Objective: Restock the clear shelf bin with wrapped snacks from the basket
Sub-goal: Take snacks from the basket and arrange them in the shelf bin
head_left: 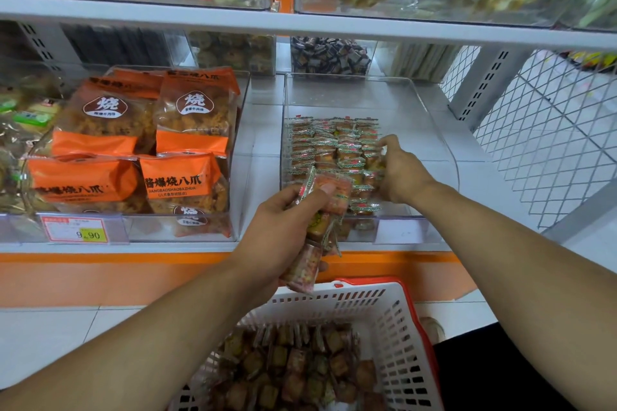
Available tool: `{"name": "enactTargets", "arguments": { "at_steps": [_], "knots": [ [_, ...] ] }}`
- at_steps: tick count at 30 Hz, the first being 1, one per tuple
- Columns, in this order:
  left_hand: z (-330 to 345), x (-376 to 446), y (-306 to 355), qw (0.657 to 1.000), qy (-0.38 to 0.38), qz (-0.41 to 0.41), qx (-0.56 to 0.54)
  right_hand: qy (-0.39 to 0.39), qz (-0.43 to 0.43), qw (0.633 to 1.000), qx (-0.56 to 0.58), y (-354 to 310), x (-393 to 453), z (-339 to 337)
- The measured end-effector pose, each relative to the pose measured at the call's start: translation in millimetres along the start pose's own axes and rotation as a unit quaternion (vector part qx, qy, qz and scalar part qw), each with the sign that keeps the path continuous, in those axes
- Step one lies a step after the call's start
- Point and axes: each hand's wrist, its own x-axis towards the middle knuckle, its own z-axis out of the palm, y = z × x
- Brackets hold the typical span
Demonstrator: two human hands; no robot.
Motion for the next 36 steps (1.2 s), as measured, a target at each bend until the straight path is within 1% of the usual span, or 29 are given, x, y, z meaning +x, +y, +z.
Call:
{"name": "enactTargets", "arguments": {
  "at_steps": [2,4,8,9,13,14,16,17,19,20,21,22,23,24,25,27,31,36],
  "knots": [
    [-0.1,0.1,0.1,1.000,0.000,0.000,0.001,0.008,0.011,1.000,-0.019,3.0,1.2,0.8],
    [-0.5,-0.2,0.3,1.000,-0.002,-0.001,0.002,0.007,0.032,0.999,-0.006,3.3,0.6,2.1],
    [-0.7,-0.6,0.7,1.000,-0.004,-0.004,-0.001,-0.010,0.035,0.993,0.115,-2.4,-0.6,0.3],
    [-0.6,-0.6,0.8,1.000,-0.004,-0.004,-0.002,-0.021,0.035,0.991,0.126,-2.5,-0.9,-0.6],
    [-0.5,-1.2,1.7,1.000,-0.005,-0.002,-0.004,-0.042,0.037,0.995,0.086,-1.2,-3.0,-3.2],
    [-0.3,-1.4,2.1,1.000,-0.005,-0.003,-0.005,-0.056,0.036,0.996,0.065,-1.7,-3.6,-5.4],
    [-0.1,-1.9,2.9,1.000,-0.006,-0.006,-0.011,-0.068,0.022,0.997,-0.019,-5.1,-6.5,-13.1],
    [-0.3,-2.1,3.2,1.000,-0.007,-0.009,-0.016,-0.050,0.004,0.997,-0.056,-9.4,-9.4,-19.7],
    [-0.6,-2.9,4.5,1.000,-0.009,-0.012,-0.026,0.023,-0.063,0.995,-0.079,-19.5,-17.5,-35.4],
    [-0.7,-3.4,5.3,0.999,-0.011,-0.013,-0.029,0.047,-0.096,0.993,-0.049,-24.8,-23.1,-42.3],
    [-0.6,-3.8,6.1,0.999,-0.013,-0.012,-0.030,0.035,-0.116,0.992,0.017,-30.2,-30.5,-48.0],
    [-0.6,-4.2,6.9,0.999,-0.015,-0.009,-0.031,-0.018,-0.128,0.986,0.103,-36.4,-40.1,-52.4],
    [-0.4,-4.6,7.6,0.999,-0.016,-0.007,-0.031,-0.090,-0.134,0.969,0.189,-42.0,-50.5,-55.0],
    [0.1,-5.2,8.1,0.999,-0.017,-0.004,-0.031,-0.145,-0.139,0.949,0.241,-45.0,-59.3,-56.4],
    [0.7,-5.8,8.2,0.999,-0.019,-0.003,-0.029,-0.176,-0.149,0.936,0.265,-45.4,-65.4,-56.8],
    [1.5,-6.8,8.0,1.000,-0.024,0.001,-0.020,-0.205,-0.170,0.918,0.294,-41.6,-71.0,-56.3],
    [2.9,-7.5,8.4,0.999,-0.026,0.022,-0.002,-0.222,-0.181,0.903,0.318,-35.9,-74.3,-52.6],
    [-0.1,-3.6,8.9,0.999,-0.024,0.023,-0.006,-0.266,-0.151,0.866,0.395,-33.1,-75.0,-51.4]
  ]
}}
